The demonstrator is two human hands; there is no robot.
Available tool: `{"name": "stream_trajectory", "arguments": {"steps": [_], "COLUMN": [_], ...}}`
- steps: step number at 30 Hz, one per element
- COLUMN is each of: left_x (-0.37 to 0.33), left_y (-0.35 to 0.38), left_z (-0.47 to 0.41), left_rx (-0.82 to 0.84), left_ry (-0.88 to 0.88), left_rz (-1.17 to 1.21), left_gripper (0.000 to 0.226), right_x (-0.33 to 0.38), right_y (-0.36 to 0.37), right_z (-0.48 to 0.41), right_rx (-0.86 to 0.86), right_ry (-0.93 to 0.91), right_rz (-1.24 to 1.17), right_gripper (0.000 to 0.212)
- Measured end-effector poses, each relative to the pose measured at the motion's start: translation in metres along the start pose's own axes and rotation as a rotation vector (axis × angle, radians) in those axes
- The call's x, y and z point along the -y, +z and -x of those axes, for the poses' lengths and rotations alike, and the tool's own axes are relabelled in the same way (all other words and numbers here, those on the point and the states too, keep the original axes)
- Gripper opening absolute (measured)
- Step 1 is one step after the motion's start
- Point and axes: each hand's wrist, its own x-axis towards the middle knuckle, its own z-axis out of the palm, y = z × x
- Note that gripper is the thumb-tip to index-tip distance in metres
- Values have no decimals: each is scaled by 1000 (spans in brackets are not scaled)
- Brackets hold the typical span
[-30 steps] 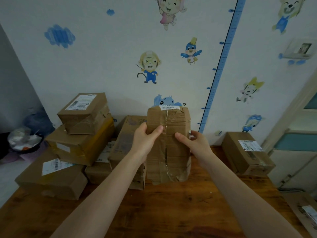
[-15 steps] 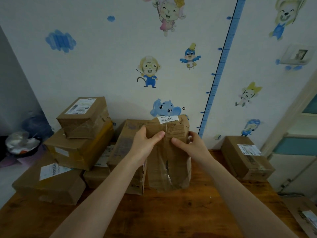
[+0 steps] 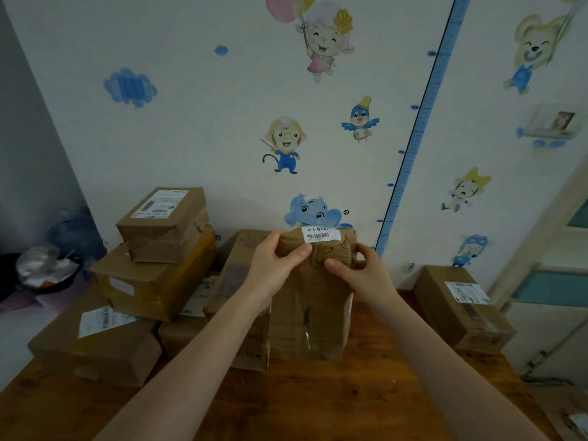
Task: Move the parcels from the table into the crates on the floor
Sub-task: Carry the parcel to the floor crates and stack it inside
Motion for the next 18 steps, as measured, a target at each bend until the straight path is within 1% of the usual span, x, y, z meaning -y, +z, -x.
{"name": "stream_trajectory", "arguments": {"steps": [3,5,6,7,9,12,13,15,18], "left_x": [-1,-3,-2,-1,-2,-3,-4,-6,-8], "left_y": [-2,-1,0,2,3,4,3,2,2], "left_z": [0,1,1,2,4,4,2,-1,-2], "left_rx": [23,-4,-19,-33,-44,-55,-57,-47,-29], "left_ry": [-77,-97,-88,-64,-8,11,14,-7,-36], "left_rz": [-7,34,39,14,-36,-7,-21,-80,-93], "left_gripper": [12,11,10,8,9,10,10,12,24], "right_x": [0,3,5,8,17,23,25,26,27], "right_y": [0,-1,-2,-3,-4,-3,-3,-3,-4], "right_z": [1,1,1,2,1,-3,-4,-3,-1], "right_rx": [-17,29,61,91,135,96,80,64,51], "right_ry": [-33,-52,-37,-10,70,126,133,148,106], "right_rz": [33,20,-24,-79,-192,-262,-289,-346,-354], "right_gripper": [72,76,76,72,53,37,37,46,51]}}
